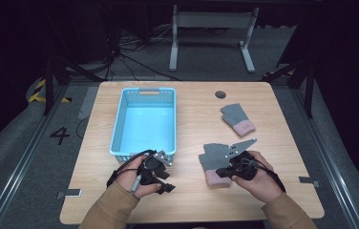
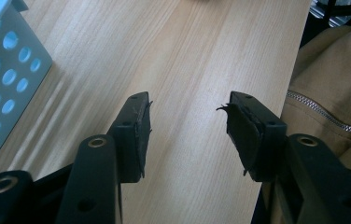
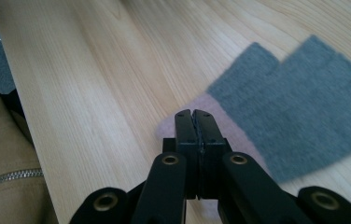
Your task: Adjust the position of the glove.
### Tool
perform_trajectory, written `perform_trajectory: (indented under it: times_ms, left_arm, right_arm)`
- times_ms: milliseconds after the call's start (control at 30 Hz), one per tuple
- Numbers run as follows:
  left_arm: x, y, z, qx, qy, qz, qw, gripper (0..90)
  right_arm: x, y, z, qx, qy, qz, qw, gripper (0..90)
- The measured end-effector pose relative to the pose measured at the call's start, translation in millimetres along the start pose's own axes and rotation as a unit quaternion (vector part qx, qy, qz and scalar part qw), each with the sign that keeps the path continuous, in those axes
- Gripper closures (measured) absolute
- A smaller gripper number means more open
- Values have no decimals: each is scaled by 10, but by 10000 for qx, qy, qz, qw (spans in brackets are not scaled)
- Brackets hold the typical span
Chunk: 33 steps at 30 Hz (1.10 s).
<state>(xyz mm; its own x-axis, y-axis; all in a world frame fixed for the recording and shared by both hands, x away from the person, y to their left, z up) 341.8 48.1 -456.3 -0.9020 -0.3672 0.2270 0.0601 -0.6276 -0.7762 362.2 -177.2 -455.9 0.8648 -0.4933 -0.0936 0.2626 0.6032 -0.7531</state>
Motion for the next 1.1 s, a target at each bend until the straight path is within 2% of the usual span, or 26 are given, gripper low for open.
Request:
perform_trajectory:
  times_ms: [100,200,400,500,700,833,967,1100]
  left_arm:
    - [-4,5,1,-6,-6,18,10000,496]
    - [-7,-4,1,66,-134,-42,9999,484]
    - [-25,-33,-3,117,-289,-129,9994,476]
    - [-32,-65,7,196,-278,-197,9992,474]
    - [-45,-97,20,291,-346,-119,9989,468]
    - [-61,-113,32,352,-240,105,9990,468]
    - [-67,-120,30,342,-209,199,9990,485]
    - [-79,-132,30,373,-216,263,9987,484]
  right_arm:
    - [-55,88,63,-22,-56,53,10000,900]
    - [-106,182,111,-53,-177,81,9998,900]
    - [-150,282,103,-42,-198,74,9998,900]
    - [-169,315,100,-35,-222,108,9997,900]
    - [-189,372,82,-72,-232,148,9996,900]
    - [-202,421,63,-123,-221,147,9996,900]
    - [-205,460,37,-210,-224,139,9994,900]
    - [-205,500,-4,-292,-129,137,9994,900]
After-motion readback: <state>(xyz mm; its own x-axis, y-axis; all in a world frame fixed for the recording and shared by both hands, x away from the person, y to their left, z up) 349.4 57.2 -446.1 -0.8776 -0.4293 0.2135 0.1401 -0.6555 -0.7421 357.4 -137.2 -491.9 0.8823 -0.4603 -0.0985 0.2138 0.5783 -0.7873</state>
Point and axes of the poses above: each handheld gripper's, and its own axes: y roughly forward along the jaws, z roughly out of its top, x roughly to its right, the point moved 7 cm from there along y, roughly forward along the jaws, and after that the axes turned 6 degrees about x, right-handed, at the moved point
